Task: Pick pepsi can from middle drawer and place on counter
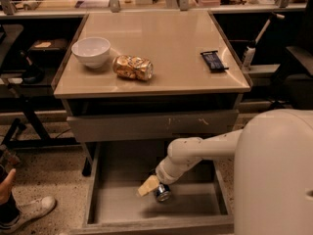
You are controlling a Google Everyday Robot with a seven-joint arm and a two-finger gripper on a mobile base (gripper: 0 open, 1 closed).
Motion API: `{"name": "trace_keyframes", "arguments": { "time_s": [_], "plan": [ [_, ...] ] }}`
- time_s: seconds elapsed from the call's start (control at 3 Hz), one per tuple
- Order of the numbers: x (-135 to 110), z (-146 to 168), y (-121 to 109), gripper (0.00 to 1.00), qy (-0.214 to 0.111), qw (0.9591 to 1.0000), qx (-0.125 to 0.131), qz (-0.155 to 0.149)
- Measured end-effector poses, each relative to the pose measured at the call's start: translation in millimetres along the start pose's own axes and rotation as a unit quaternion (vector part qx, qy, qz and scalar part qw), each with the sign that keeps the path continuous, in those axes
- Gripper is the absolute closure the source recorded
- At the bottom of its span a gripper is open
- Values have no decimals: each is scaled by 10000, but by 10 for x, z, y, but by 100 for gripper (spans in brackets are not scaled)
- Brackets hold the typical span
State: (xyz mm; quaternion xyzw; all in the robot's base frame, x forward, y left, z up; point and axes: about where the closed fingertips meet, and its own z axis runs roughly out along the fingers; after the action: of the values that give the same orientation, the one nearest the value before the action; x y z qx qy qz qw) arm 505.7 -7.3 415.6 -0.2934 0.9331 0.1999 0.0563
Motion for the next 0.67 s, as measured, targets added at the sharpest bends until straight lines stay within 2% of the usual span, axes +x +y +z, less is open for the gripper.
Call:
{"name": "trace_keyframes", "arguments": {
  "time_s": [0.67],
  "plan": [
    [14, 435, -37, 0, 125, 9998, -104, 79]
  ]
}}
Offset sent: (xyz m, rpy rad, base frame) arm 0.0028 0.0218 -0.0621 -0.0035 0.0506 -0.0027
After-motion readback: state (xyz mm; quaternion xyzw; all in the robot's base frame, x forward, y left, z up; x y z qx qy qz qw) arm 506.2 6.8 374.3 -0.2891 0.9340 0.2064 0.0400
